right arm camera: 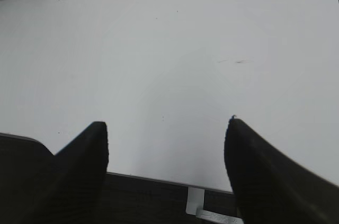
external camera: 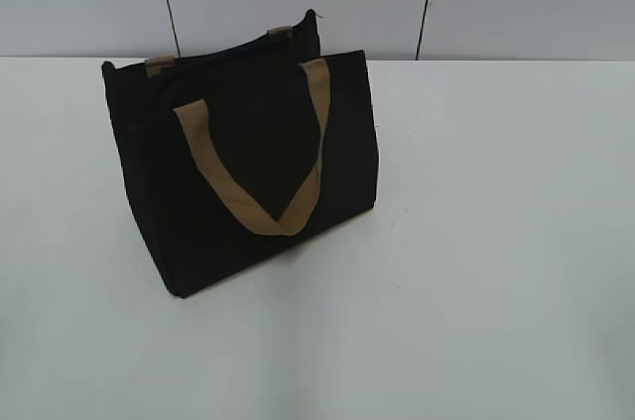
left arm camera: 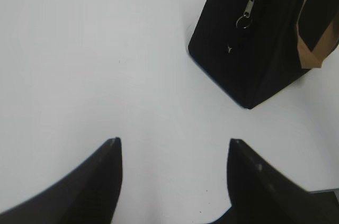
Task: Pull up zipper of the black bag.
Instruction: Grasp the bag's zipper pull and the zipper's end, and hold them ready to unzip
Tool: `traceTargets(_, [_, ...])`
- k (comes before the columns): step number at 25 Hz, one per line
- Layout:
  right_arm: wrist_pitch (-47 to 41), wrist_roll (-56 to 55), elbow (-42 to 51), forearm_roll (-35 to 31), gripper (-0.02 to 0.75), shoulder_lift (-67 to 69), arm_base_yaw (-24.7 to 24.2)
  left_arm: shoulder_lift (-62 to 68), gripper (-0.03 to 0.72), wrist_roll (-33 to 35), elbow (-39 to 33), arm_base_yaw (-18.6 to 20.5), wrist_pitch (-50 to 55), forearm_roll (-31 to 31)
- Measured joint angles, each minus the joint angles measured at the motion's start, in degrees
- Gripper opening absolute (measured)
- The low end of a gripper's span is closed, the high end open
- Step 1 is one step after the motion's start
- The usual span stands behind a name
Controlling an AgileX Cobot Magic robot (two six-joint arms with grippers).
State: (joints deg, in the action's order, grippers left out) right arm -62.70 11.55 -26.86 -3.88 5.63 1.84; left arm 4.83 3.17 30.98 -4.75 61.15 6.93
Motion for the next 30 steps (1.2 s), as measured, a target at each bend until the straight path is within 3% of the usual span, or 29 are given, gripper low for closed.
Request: traceTargets(30, [0.0,0.0,0.0,0.0,0.522,0.0,0.0,0.0,0.468,0.0,0.0,0.0,0.0,0.0])
